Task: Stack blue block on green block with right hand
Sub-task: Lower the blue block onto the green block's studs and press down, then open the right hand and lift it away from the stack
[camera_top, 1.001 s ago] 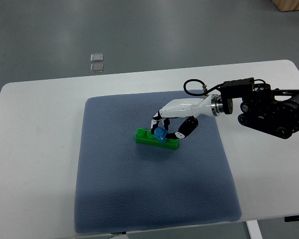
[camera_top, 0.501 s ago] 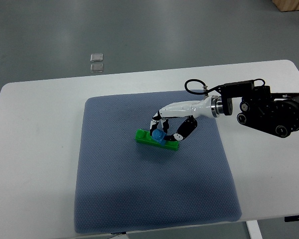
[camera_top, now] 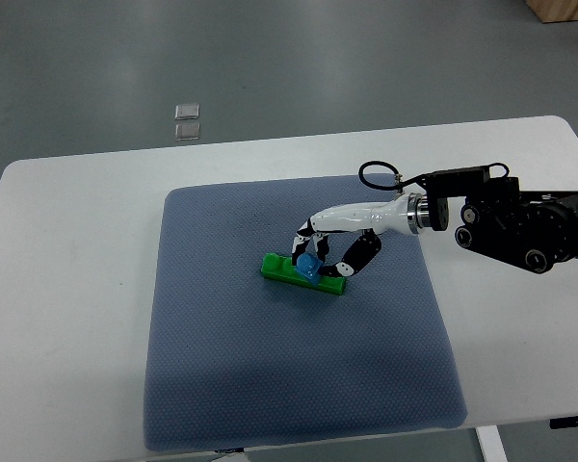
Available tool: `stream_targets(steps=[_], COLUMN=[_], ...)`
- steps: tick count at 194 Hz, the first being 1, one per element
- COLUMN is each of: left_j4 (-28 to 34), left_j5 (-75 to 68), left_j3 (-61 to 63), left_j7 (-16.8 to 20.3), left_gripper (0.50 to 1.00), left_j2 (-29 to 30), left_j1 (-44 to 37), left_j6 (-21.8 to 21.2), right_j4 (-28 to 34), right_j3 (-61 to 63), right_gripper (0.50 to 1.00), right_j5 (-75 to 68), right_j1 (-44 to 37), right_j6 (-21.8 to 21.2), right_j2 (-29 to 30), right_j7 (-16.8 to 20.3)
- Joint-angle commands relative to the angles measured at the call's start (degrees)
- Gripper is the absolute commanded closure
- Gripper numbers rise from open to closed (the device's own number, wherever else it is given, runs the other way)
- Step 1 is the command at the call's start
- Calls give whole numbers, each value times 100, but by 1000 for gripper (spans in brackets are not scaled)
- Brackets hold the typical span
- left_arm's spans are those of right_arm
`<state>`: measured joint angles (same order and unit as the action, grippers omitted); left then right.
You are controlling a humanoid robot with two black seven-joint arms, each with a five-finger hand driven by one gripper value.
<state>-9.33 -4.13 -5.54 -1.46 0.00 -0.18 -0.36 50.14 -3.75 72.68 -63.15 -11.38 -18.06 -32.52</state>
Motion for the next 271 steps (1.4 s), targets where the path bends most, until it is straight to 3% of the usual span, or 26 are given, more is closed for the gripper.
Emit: stream_targets(steps=[1, 63, 68, 82, 87, 104, 160, 271], left_j4=[1, -7, 1, 1, -7, -7, 1, -7], left_j5=[0, 0, 0, 0, 0, 0, 0, 0], left_j3=[0, 0, 0, 0, 0, 0, 0, 0], left_j7=[-3, 5, -3, -3, 5, -3, -3, -3], left_gripper=[500, 500, 500, 500, 500, 500, 500, 500], left_j2=[0, 0, 0, 0, 0, 0, 0, 0], left_j1=[0, 0, 0, 0, 0, 0, 0, 0], left_j6=[1, 1, 1, 1, 1, 1, 1, 1], right_j4=[-13, -5, -5, -5, -5, -5, 39, 22], right_j3=[-3, 6, 6, 6, 6, 6, 6, 24], right_gripper=[1000, 1000, 951, 873, 820, 746, 609, 605], right_j5=[18, 26, 26, 53, 53, 88, 114, 79], right_j1=[-13, -145, -154, -171, -171, -171, -180, -303], right_j6=[4, 4, 4, 13, 21, 30, 48, 83], right_j2=[-31, -128, -128, -128, -119, -128, -128, -444], right_j7=[8, 17, 17, 26, 26, 26, 26, 35])
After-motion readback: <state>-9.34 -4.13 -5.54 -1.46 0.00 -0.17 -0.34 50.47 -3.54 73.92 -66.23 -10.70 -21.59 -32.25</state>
